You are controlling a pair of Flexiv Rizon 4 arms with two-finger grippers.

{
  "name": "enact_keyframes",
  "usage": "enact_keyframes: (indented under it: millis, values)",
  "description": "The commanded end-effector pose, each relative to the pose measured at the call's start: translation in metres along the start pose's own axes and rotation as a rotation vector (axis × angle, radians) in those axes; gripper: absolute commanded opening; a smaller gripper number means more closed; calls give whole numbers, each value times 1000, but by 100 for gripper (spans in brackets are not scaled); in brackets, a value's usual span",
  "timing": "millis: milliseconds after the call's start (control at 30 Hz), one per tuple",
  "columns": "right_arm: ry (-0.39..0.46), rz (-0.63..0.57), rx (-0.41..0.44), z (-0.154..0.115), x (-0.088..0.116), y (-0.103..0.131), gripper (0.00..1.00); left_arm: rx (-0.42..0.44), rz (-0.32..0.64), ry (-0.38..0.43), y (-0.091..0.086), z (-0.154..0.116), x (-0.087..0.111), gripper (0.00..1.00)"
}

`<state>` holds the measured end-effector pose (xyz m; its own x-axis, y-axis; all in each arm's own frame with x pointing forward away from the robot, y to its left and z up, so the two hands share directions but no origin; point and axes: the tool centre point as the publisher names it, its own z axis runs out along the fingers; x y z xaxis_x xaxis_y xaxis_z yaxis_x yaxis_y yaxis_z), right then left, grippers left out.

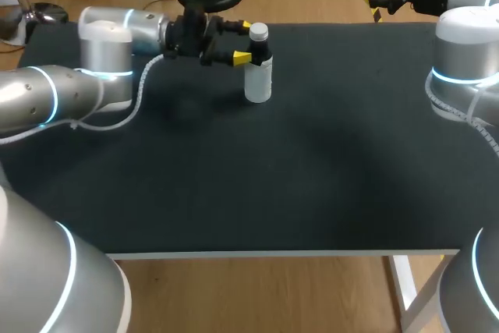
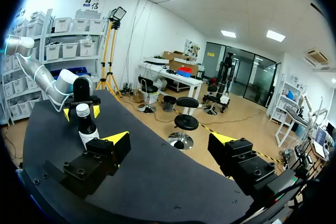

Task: Unscrew the bottle cap

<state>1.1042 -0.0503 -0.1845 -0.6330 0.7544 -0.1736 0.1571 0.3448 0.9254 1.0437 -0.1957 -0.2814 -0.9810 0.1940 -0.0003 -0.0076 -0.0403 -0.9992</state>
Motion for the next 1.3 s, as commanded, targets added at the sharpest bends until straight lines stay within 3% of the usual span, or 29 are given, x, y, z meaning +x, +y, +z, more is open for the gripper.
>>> enact_keyframes:
  millis: [33, 1067, 1167, 1233, 1300]
  values:
    - [0, 0, 0, 0, 0, 0, 100, 8, -3, 44, 5, 4, -10, 100]
    - [0, 0, 0, 0, 0, 0, 100, 9, -8, 107, 6, 24, -8, 100]
    - [0, 0, 0, 0, 0, 0, 100, 9, -5, 111, 5, 24, -9, 52]
    - [0, 0, 0, 0, 0, 0, 100, 7, -5, 114, 5, 24, -9, 42]
    - [0, 0, 0, 0, 0, 0, 100, 5, -5, 116, 5, 24, -9, 19]
